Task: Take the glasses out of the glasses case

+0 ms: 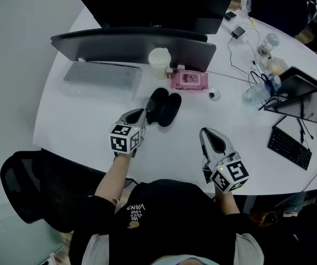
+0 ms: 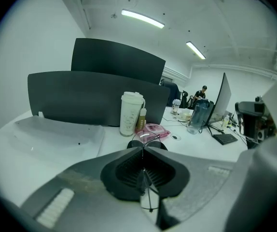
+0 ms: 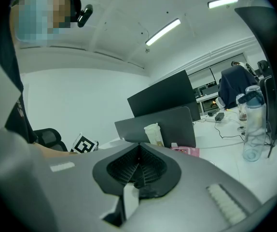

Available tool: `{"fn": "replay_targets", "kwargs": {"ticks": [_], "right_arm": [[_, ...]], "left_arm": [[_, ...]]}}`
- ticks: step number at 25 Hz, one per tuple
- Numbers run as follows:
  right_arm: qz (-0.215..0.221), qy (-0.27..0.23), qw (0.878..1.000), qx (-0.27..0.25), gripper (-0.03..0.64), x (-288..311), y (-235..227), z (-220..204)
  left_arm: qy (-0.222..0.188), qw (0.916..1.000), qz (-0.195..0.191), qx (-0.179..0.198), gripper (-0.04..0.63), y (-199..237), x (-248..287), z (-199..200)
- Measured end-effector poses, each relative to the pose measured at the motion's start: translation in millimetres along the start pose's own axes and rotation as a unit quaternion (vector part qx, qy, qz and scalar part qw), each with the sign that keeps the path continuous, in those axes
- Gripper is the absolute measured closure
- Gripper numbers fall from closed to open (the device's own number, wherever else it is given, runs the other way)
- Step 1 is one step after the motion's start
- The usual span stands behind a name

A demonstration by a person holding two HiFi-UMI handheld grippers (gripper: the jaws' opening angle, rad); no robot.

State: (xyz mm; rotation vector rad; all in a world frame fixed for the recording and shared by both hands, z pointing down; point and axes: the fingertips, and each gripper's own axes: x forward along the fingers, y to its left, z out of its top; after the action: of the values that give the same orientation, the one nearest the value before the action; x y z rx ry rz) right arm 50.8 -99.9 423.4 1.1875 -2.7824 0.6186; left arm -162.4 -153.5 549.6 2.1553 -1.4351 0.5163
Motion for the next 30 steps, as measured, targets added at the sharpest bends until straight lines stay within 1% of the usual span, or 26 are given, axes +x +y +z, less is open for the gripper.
{"fn": "replay_targets", "kwargs": {"ticks": [16,30], "right_arm": [[0.033,0.002,0.999,-0.022,0.618,-15,32,-3],[0.053,0.01,0.998,-0.041,0.618,-39,52,-11]], "left_arm": [[-0.056,0.998,0.029,-0.009,0.588,-9,-60,-1],[-0.091,0.9947,0.044,-0.02,0.587,-31,-100,-14]]}}
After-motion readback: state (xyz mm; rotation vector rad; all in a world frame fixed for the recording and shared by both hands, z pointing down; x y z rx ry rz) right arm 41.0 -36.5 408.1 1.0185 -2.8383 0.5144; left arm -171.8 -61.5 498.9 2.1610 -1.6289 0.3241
